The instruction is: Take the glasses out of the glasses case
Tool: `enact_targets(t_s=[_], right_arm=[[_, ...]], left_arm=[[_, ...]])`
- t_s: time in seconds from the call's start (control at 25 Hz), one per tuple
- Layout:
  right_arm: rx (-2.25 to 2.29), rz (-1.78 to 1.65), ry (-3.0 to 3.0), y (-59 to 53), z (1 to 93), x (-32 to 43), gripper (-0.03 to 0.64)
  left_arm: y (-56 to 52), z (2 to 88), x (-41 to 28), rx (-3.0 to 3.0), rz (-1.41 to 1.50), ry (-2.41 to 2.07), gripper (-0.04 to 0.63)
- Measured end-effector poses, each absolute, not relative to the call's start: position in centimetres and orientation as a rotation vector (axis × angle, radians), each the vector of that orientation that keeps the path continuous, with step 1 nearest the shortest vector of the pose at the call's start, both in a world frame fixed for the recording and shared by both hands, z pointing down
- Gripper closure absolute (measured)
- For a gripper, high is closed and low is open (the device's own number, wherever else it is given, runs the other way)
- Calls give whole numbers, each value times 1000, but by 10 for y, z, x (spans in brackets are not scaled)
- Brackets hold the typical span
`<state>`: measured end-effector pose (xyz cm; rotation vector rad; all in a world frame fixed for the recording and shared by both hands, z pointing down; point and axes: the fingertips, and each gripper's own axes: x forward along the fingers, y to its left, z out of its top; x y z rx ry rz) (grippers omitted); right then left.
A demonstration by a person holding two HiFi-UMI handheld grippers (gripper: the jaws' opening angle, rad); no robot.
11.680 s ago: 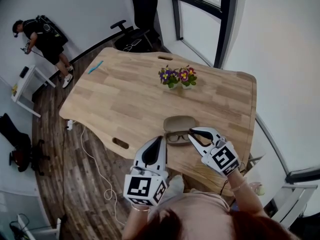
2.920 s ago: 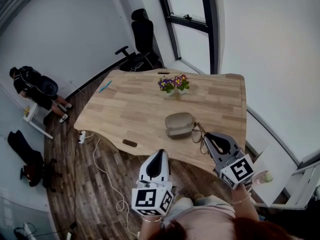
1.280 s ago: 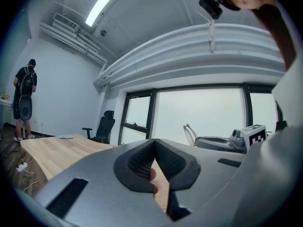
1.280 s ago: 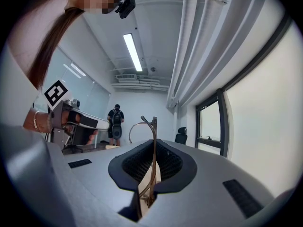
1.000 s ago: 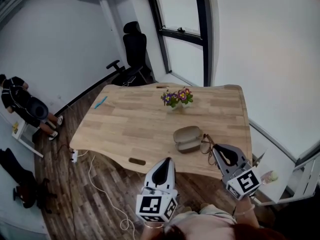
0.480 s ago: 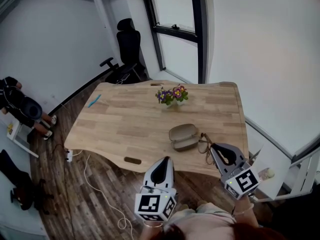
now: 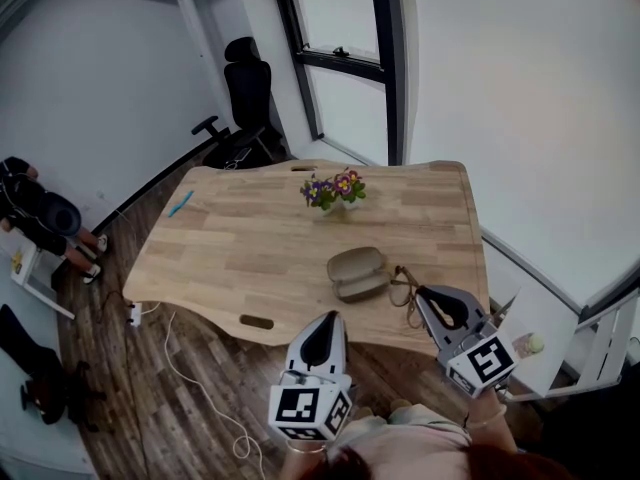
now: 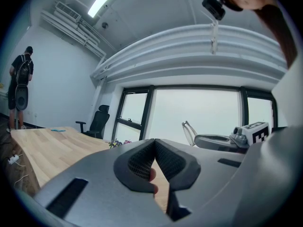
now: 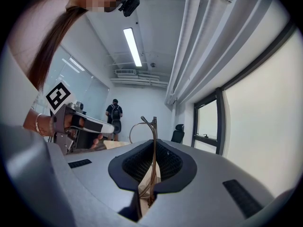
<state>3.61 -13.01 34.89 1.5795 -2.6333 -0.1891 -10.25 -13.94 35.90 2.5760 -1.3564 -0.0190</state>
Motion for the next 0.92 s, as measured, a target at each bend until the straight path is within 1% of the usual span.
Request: enact_targets(t_s=[0.48,0.92], right_arm=[[1560,-193,-2643,-133,348,53,603],[1537,-187,-2642,-134,352,47,603]], left_arm=[[-138,360,-91,2557,-19,-1390,595],[-137,362,-94,2550,-25,-1387,595]])
